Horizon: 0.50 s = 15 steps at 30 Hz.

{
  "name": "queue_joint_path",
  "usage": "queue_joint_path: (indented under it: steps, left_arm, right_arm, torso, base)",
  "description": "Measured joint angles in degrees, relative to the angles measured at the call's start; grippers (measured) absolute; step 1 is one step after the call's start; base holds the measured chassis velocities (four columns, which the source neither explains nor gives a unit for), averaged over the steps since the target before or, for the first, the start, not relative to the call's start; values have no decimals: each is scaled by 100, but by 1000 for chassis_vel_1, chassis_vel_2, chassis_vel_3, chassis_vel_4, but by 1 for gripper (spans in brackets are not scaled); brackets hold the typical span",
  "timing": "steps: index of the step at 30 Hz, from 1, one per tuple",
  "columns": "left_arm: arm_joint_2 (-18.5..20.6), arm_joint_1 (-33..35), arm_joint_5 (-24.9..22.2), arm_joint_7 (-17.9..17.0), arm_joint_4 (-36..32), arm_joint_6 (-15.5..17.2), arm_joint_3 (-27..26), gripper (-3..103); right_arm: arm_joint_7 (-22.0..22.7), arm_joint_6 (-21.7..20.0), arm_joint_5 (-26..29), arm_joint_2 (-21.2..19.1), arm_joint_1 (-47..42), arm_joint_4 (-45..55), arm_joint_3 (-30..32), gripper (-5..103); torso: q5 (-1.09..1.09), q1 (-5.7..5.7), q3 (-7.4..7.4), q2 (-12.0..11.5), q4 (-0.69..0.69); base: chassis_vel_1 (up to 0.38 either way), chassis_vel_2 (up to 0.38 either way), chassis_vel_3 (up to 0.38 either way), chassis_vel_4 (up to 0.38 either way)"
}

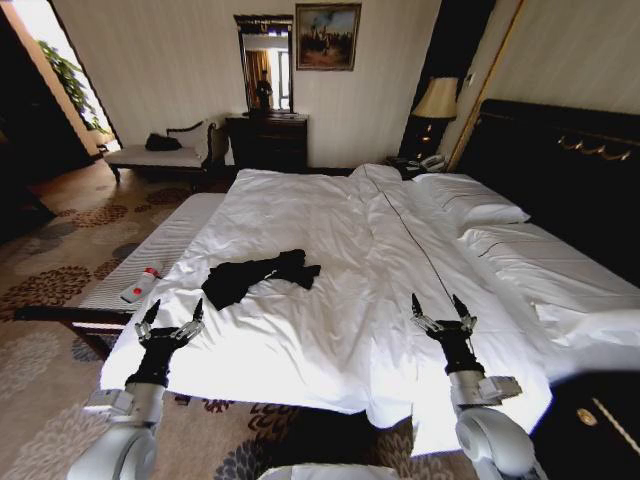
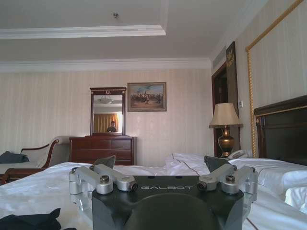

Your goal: Fold the clothes on the bed.

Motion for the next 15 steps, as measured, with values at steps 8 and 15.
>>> queue_joint_path:
  steps: [8, 15]
  left_arm:
    - [-18, -1, 14, 0, 9, -5, -3, 100]
    - [-46, 17, 26, 0, -3, -17, -2, 100]
  right_arm:
    - [1, 28, -1, 5, -2, -16, 1, 100]
    - [11, 55, 0, 0, -1, -15, 12, 100]
  torso:
    - [-2, 1, 1, 0, 0]
    - [0, 1, 1, 0, 0]
  base:
    - [28, 181, -19, -186]
    - [-5, 135, 4, -138]
